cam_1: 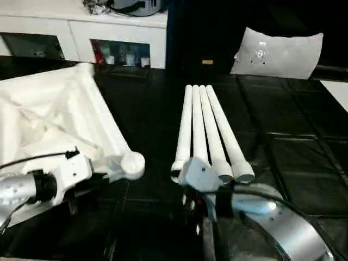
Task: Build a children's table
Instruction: Move table base, then pick table leg
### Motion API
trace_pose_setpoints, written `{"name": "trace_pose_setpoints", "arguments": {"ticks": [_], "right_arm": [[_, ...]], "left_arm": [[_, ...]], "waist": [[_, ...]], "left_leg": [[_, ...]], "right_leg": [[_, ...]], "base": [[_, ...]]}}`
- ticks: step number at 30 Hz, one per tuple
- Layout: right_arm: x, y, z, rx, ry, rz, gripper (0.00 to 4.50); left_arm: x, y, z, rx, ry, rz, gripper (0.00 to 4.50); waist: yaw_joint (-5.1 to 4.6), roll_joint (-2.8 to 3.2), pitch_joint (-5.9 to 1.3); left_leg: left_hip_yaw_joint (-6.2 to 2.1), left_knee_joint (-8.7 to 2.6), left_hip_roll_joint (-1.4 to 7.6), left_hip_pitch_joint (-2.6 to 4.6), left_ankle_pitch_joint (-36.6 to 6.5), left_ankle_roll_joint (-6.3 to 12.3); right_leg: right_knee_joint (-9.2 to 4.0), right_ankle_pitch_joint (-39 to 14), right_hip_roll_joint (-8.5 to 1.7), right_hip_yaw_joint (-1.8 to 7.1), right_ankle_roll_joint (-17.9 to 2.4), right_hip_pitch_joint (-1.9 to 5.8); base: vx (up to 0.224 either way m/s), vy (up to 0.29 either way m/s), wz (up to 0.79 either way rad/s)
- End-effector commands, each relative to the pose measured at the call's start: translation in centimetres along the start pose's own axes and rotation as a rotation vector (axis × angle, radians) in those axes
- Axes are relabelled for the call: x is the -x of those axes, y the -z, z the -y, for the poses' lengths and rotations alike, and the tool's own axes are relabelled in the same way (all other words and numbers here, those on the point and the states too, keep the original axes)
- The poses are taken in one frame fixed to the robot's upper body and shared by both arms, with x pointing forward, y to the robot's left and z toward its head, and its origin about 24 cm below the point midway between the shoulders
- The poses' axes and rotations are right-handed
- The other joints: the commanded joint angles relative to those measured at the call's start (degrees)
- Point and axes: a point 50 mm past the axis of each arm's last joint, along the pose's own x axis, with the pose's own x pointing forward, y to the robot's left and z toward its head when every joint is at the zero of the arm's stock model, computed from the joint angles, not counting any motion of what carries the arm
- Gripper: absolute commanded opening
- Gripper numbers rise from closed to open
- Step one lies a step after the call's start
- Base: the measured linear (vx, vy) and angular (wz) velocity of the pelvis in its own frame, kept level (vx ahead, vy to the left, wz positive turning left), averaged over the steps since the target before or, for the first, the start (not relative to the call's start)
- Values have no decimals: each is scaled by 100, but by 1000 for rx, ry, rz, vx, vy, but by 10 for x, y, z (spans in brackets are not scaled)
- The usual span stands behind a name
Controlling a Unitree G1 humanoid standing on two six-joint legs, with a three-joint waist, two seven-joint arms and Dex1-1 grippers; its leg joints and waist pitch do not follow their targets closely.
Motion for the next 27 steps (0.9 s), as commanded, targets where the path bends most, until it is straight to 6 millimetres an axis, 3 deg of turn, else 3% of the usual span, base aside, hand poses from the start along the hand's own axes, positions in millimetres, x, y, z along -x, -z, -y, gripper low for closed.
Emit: {"name": "trace_pose_setpoints", "arguments": {"ticks": [1,4,6,11,15,20,24,27], "right_arm": [[1,-1,9,12,69,-3,450],[-5,-1,18,-16,157,0,450],[-14,-6,31,-73,283,28,450],[-27,-16,51,-170,463,58,450],[-41,-21,69,-292,592,26,450],[-51,-20,81,-343,668,-45,450],[-56,-16,85,-404,712,-119,450],[-62,-14,86,-444,705,-147,450]], "left_arm": [[0,-3,-7,-45,-19,12,1],[-3,-9,-6,-19,7,59,1],[-5,-16,0,19,41,105,47],[-4,-24,7,71,55,153,97],[3,-32,11,112,11,184,117],[11,-37,17,152,-26,182,153],[16,-46,24,198,-15,192,185],[16,-52,26,221,-23,182,208]], "waist": [[38,74,-273],[59,74,-281],[72,68,-284],[105,97,-299],[123,103,-292],[104,111,-285],[122,127,-291],[137,83,-287]], "left_leg": [[-115,-555,422,-74,-266,116],[-112,-559,433,-73,-205,38],[-99,-559,425,-66,-158,-23],[-78,-564,417,-43,-32,-207],[-60,-559,378,-86,-45,-334],[-60,-576,362,-119,-235,-405],[-44,-568,362,-98,-245,-465],[-26,-568,351,-119,-205,-462]], "right_leg": [[-359,-1019,-547,343,-1291,259],[-334,-928,-562,344,-1325,261],[-323,-905,-557,343,-1345,247],[-272,-648,-525,326,-1388,227],[-276,-763,-518,346,-1256,255],[-288,-1045,-501,345,-1159,253],[-278,-982,-460,342,-1075,224],[-286,-955,-451,346,-1025,240]], "base": [[0,0,0],[0,0,0],[0,0,0],[0,0,0],[0,0,0],[0,0,0],[0,0,0],[0,0,0]]}}
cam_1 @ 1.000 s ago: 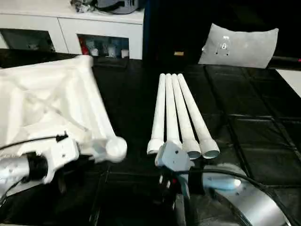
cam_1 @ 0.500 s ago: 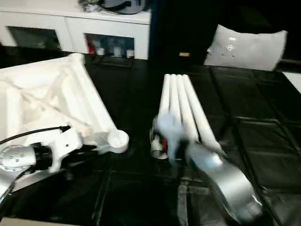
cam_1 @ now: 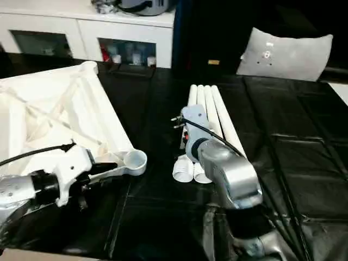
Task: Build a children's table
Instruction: Pick table leg
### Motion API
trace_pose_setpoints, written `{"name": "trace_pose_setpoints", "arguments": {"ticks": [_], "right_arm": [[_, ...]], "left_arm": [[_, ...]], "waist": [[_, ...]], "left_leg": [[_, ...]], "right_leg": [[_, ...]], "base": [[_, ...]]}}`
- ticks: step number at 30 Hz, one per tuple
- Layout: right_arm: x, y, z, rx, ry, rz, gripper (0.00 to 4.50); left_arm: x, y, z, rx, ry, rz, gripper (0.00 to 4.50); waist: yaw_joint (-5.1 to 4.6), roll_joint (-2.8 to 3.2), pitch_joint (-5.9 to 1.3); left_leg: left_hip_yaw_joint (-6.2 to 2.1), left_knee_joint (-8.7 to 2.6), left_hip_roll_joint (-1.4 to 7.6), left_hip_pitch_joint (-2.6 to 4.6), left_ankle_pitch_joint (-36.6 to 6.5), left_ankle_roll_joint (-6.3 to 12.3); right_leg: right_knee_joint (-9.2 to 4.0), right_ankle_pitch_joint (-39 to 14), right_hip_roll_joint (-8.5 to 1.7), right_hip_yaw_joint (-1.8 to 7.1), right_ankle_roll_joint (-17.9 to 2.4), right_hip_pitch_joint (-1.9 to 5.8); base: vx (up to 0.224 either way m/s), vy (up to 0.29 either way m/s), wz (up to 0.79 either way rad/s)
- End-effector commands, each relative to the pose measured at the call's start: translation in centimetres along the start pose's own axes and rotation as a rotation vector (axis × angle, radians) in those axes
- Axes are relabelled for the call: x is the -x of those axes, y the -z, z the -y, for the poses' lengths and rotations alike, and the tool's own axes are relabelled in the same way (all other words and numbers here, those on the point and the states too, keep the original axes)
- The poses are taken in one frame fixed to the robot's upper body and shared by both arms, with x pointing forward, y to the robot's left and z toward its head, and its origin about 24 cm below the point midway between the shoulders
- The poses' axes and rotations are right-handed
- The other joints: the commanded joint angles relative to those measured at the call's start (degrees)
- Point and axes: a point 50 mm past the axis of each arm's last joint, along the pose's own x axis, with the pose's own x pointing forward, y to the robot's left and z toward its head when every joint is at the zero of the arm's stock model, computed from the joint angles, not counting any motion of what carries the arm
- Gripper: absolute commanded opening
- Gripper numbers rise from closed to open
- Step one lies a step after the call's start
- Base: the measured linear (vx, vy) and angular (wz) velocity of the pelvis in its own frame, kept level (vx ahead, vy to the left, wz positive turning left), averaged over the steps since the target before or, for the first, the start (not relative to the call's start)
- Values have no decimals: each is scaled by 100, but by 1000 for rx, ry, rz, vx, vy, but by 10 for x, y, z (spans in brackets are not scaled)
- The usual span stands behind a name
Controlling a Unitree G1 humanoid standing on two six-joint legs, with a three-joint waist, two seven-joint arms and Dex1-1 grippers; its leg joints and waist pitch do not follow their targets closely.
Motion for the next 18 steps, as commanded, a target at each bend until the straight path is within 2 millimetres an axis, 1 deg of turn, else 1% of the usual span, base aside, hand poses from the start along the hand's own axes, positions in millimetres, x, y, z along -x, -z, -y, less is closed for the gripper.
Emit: {"name": "trace_pose_setpoints", "arguments": {"ticks": [1,4,5,6,7,9,11,12,16,17,18], "right_arm": [[-3,-1,3,-24,25,-29,450],[-5,0,2,-34,29,-47,450],[-6,1,2,-36,32,-52,450],[-8,1,1,-43,33,-64,450],[-11,2,0,-53,32,-83,450],[-12,3,-1,-61,29,-95,450],[-15,4,0,-57,37,-118,450],[-16,6,0,-58,40,-139,450],[-19,8,-2,-86,19,-167,450],[-19,9,-1,-95,14,-173,450],[-19,10,-2,-106,3,-181,450]], "left_arm": [[1,-4,1,8,-23,-3,220],[1,-5,2,10,-28,-10,233],[1,-6,2,11,-28,-12,238],[0,-6,2,13,-29,-15,261],[-1,-7,4,18,-31,-22,269],[-1,-8,4,19,-34,-29,269],[-1,-8,5,22,-35,-35,269],[-1,-8,5,25,-35,-42,269],[0,-7,6,31,-37,-57,269],[1,-7,7,33,-39,-56,269],[1,-7,7,34,-42,-55,269]], "waist": [[-9,104,-294],[-5,83,-290],[-4,93,-294],[-8,82,-293],[-5,97,-297],[-14,98,-292],[-4,65,-303],[-11,85,-304],[8,83,-300],[11,41,-297],[9,61,-300]], "left_leg": [[-39,-542,306,-92,-265,-309],[-37,-542,300,-105,-255,-312],[-34,-542,306,-87,-272,-322],[-36,-544,303,-93,-269,-317],[-37,-542,301,-93,-257,-326],[-37,-541,299,-95,-287,-350],[-32,-538,302,-98,-202,-335],[-36,-538,299,-91,-159,-346],[-28,-534,298,-104,-121,-336],[-24,-537,298,-105,-129,-315],[-26,-537,300,-100,-137,-320]], "right_leg": [[-375,-973,-489,352,-952,323],[-390,-1042,-474,349,-883,332],[-385,-1074,-476,350,-864,314],[-388,-1086,-470,345,-855,316],[-381,-1077,-472,345,-854,314],[-387,-1080,-469,341,-862,310],[-378,-1003,-473,340,-855,320],[-358,-934,-463,332,-880,309],[-369,-920,-474,338,-868,320],[-372,-958,-474,338,-852,323],[-366,-971,-474,337,-853,315]], "base": [[0,0,0],[0,0,0],[0,0,0],[0,0,0],[0,0,0],[0,0,0],[0,0,0],[0,0,0],[0,0,0],[0,0,0],[0,0,0]]}}
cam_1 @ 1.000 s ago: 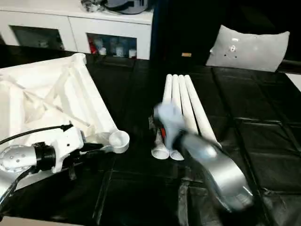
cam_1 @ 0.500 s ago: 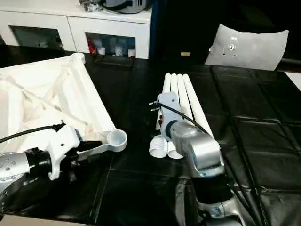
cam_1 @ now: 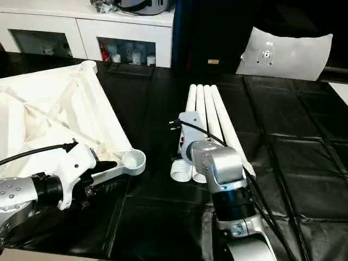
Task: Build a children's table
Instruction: Pick table leg
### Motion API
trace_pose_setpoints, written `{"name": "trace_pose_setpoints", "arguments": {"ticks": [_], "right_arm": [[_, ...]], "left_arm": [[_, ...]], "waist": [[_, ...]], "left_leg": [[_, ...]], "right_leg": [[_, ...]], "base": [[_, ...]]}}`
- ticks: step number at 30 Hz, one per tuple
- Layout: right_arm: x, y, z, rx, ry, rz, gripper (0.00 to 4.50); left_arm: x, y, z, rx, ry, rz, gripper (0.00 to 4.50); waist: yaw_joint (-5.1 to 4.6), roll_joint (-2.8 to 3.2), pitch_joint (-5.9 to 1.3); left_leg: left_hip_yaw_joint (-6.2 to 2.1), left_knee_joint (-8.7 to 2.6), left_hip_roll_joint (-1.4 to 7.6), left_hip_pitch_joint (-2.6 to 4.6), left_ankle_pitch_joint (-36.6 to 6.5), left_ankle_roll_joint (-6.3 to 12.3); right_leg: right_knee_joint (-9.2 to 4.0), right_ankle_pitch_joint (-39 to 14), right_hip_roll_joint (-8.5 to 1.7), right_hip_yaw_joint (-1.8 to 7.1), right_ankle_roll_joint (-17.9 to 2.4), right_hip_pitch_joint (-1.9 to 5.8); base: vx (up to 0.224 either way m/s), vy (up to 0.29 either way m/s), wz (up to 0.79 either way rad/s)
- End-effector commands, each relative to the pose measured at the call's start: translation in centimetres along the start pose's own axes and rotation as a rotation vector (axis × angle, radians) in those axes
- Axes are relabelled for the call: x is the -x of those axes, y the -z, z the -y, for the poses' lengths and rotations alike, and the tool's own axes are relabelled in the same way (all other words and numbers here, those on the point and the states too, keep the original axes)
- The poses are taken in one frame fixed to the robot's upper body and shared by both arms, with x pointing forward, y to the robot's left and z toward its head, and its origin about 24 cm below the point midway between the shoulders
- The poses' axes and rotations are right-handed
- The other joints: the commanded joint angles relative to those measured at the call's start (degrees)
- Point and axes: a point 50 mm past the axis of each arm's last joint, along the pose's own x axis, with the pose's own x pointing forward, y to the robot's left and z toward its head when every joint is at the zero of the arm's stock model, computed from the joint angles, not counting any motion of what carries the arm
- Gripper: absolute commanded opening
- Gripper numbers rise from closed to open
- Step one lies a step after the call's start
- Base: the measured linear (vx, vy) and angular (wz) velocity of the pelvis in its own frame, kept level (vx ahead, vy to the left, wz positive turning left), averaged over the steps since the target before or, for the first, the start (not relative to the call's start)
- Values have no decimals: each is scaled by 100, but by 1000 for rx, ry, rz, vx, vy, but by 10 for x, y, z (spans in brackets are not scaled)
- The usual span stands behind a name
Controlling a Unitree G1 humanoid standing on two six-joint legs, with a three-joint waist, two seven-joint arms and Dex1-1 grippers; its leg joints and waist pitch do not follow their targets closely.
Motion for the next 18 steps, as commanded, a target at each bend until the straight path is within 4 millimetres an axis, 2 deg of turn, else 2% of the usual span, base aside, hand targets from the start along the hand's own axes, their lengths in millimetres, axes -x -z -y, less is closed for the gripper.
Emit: {"name": "trace_pose_setpoints", "arguments": {"ticks": [1,2,3,4,6,11,13,15,17,18], "right_arm": [[-1,1,3,-30,-11,-33,450],[-2,2,3,-31,-14,-38,450],[-2,2,4,-30,-14,-42,431],[-3,2,4,-29,-13,-46,420],[-5,5,4,-28,-25,-61,412],[-8,8,5,-30,-27,-71,368],[-10,12,6,-32,-33,-90,335],[-12,16,6,-40,-41,-105,335],[-13,17,7,-58,-47,-109,302],[-13,18,7,-65,-51,-109,302]], "left_arm": [[1,-4,2,-9,-4,4,269],[1,-4,2,-8,-6,4,269],[1,-4,2,-8,-8,2,272],[1,-4,3,-8,-10,0,273],[1,-4,4,-9,-13,-5,273],[1,-3,5,-9,-14,-7,273],[0,-3,7,-9,-14,-11,273],[0,-2,8,-11,-15,-15,273],[0,-2,8,-10,-18,-16,273],[0,-2,8,-9,-20,-16,273]], "waist": [[1,44,-303],[8,65,-301],[4,46,-293],[9,52,-297],[6,26,-294],[5,29,-302],[6,1,-299],[3,2,-298],[-5,-23,-298],[-7,-27,-299]], "left_leg": [[-24,-525,289,-96,-152,-296],[-28,-527,293,-89,-168,-304],[-26,-530,289,-97,-182,-300],[-29,-531,291,-95,-190,-305],[-24,-530,295,-97,-205,-291],[-24,-524,295,-98,-111,-292],[-21,-530,299,-98,-179,-285],[-21,-532,300,-94,-218,-284],[-21,-540,305,-97,-273,-291],[-23,-543,306,-86,-359,-300]], "right_leg": [[-369,-987,-483,341,-827,327],[-364,-1015,-490,339,-832,320],[-378,-1060,-485,340,-816,323],[-375,-1088,-492,339,-813,321],[-387,-1159,-499,341,-801,318],[-370,-1056,-498,336,-806,316],[-378,-1147,-499,336,-787,313],[-383,-1173,-496,337,-781,306],[-395,-1211,-494,335,-770,303],[-398,-1289,-494,335,-753,293]], "base": [[0,0,0],[0,0,0],[0,0,0],[0,0,0],[0,0,0],[0,0,0],[0,0,0],[0,0,0],[0,0,0],[0,0,0]]}}
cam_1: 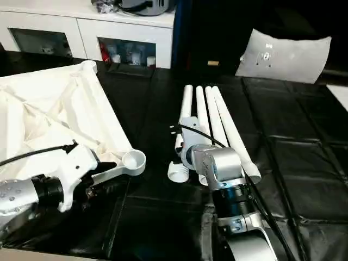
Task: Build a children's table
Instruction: Pick table leg
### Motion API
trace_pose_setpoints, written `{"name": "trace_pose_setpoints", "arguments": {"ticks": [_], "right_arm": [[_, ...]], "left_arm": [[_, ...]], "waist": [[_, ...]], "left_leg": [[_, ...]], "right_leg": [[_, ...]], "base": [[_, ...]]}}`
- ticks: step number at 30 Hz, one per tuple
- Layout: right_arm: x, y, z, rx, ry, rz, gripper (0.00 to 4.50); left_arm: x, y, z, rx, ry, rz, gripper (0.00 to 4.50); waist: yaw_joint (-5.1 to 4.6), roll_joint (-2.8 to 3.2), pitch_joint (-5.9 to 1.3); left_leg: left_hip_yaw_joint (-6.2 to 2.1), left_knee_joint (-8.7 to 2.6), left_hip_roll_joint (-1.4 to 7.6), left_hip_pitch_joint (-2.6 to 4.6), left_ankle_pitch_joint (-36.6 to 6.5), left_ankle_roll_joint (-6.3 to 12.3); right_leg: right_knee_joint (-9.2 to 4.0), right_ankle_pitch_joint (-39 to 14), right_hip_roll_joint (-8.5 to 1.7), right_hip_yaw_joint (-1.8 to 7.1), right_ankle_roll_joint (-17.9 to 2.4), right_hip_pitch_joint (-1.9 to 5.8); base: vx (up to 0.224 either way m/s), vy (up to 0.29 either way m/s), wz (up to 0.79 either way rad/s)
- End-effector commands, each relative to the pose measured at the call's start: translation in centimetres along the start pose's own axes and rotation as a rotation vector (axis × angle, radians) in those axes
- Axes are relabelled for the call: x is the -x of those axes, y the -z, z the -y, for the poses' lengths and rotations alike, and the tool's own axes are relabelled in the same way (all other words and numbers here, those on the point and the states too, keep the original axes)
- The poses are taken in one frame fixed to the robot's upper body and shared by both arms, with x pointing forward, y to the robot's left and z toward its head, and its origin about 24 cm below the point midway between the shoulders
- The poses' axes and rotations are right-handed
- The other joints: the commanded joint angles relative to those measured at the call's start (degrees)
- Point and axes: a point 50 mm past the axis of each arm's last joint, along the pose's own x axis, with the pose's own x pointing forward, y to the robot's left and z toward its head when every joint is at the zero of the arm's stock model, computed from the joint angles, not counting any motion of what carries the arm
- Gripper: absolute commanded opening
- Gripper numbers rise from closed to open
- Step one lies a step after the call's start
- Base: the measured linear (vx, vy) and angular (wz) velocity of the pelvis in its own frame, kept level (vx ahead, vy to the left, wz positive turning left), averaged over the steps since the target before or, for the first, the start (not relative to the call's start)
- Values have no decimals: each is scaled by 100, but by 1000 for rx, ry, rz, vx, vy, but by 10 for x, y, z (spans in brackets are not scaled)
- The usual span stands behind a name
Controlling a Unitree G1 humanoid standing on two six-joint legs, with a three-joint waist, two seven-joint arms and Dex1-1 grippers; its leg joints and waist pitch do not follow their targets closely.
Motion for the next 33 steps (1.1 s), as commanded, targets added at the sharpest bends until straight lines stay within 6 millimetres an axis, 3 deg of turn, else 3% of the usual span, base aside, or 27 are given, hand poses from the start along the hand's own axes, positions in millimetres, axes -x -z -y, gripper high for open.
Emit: {"name": "trace_pose_setpoints", "arguments": {"ticks": [1,10,14,15,16,17,19,20,21,23,24,25,26,28,29,30,31,33], "right_arm": [[-3,8,3,-24,-3,-43,295],[-6,6,4,-109,-44,7,227],[-2,-4,1,-121,-115,156,199],[0,-5,0,-122,-131,178,196],[4,-9,0,-139,-156,217,196],[5,-10,0,-146,-164,231,193],[13,-17,0,-189,-210,313,191],[19,-21,0,-222,-256,351,190],[25,-25,1,-242,-302,395,189],[29,-27,1,-252,-331,421,188],[36,-29,3,-265,-388,467,188],[44,-31,5,-266,-439,513,188],[58,-33,5,-248,-541,587,188],[72,-33,4,-217,-656,651,188],[73,-33,3,-216,-658,652,188],[79,-33,3,-203,-713,680,188],[83,-33,3,-198,-742,693,188],[91,-32,3,-194,-798,716,188]], "left_arm": [[0,-2,3,-13,2,1,273],[-1,-1,0,-36,-63,16,273],[-3,-2,-3,-30,-98,38,273],[-3,-2,-4,-25,-105,43,273],[-5,-5,-7,-21,-130,63,273],[-6,-5,-9,-20,-139,70,273],[-9,-8,-15,-10,-185,90,273],[-11,-11,-20,5,-211,112,273],[-14,-14,-24,29,-235,135,273],[-16,-16,-26,46,-247,150,273],[-19,-22,-33,87,-274,189,300],[-20,-28,-38,130,-291,234,300],[-23,-41,-44,211,-295,321,307],[-24,-53,-47,287,-273,409,307],[-24,-53,-47,288,-272,411,307],[-25,-59,-48,323,-258,453,307],[-26,-64,-48,353,-241,488,307],[-29,-76,-46,433,-183,572,307]], "waist": [[-3,83,-250],[-12,53,-256],[-9,125,-259],[-19,96,-260],[-7,148,-264],[-23,148,-261],[-21,133,-282],[5,267,-286],[-25,210,-283],[-10,211,-292],[-12,266,-283],[1,294,-296],[19,261,-300],[39,319,-302],[39,319,-302],[32,271,-291],[33,298,-293],[30,286,-281]], "left_leg": [[-33,-545,304,-89,-368,-303],[-35,-556,317,-93,-443,-296],[-41,-558,327,-81,-565,-295],[-35,-558,329,-94,-557,-282],[-42,-552,327,-89,-501,-282],[-35,-551,319,-94,-480,-275],[-34,-534,312,-102,-379,-223],[-50,-524,307,-98,-259,-222],[-20,-516,298,-99,-234,-187],[-28,-508,305,-103,-118,-148],[-15,-498,291,-108,-70,-96],[-18,-484,297,-97,-84,-100],[-7,-477,299,-92,-49,-41],[-36,-470,305,-138,20,28],[-36,-470,305,-138,20,28],[-27,-462,295,-158,22,141],[-24,-452,292,-160,13,150],[-9,-437,276,-152,-66,214]], "right_leg": [[-395,-1296,-495,334,-746,299],[-408,-1391,-501,332,-710,285],[-416,-1407,-507,332,-729,272],[-430,-1376,-505,331,-735,283],[-410,-1270,-509,337,-770,286],[-422,-1219,-492,335,-773,290],[-404,-1029,-488,336,-839,324],[-375,-900,-504,340,-889,321],[-414,-824,-475,338,-890,323],[-384,-571,-470,333,-976,354],[-411,-483,-470,335,-1038,359],[-385,-462,-477,334,-1078,370],[-405,-401,-474,335,-1138,381],[-381,-288,-499,327,-1270,433],[-381,-288,-499,327,-1270,433],[-412,-400,-501,328,-1297,444],[-409,-457,-508,330,-1320,450],[-476,-824,-501,324,-1283,428]], "base": [[0,0,0],[0,0,0],[0,0,0],[0,0,0],[0,0,0],[0,0,0],[0,0,0],[0,0,0],[0,0,0],[0,0,0],[0,0,0],[0,0,0],[0,0,0],[0,0,0],[0,0,0],[0,0,0],[0,0,0],[0,0,0]]}}
